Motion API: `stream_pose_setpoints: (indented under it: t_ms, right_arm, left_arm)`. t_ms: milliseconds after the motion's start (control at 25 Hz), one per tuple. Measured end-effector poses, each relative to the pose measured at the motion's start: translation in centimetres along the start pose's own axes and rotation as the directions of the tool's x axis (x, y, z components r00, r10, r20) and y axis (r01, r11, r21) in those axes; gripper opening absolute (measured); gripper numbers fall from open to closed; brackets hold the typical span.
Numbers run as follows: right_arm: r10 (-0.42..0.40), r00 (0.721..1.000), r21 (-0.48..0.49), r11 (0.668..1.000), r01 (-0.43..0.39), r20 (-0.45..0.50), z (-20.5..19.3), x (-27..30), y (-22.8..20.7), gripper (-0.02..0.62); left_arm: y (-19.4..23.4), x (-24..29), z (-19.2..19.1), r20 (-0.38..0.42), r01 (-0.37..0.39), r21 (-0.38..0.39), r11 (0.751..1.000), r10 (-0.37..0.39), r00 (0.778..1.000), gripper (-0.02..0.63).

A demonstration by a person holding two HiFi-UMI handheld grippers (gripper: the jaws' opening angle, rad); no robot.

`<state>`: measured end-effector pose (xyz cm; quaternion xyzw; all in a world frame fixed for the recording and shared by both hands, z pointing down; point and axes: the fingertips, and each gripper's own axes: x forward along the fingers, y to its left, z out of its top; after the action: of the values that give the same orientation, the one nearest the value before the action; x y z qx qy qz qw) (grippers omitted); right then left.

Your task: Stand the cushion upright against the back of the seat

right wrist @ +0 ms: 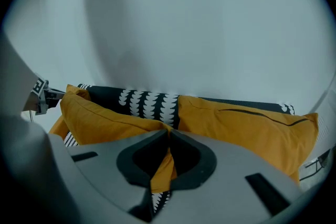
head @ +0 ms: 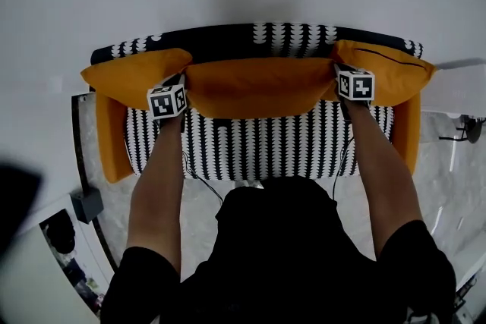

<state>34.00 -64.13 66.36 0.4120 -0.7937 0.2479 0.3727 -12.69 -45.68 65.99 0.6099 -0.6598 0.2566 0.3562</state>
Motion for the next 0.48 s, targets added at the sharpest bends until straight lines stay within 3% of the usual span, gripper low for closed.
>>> stream_pose_setpoints:
  t_ms: [280,480]
  right_arm:
    - [0.016,0.999,0.023,1.0,-0.015,-0.034,0.4,0.7,-0.2,0.044]
    - [0.034,0.999,0.085,0.996,-0.033,-0.004,0.0,-0.8,-0.4,0.061]
  left_arm:
    - [-0.1,-0.1,0.1,-0.017,-0.012,-0.019,1.0,0.011,1.0,0.034]
    - [0.0,-1.7,-0.3,-0.002,-0.036,0.015,0.999,0.036,0.999,0.038]
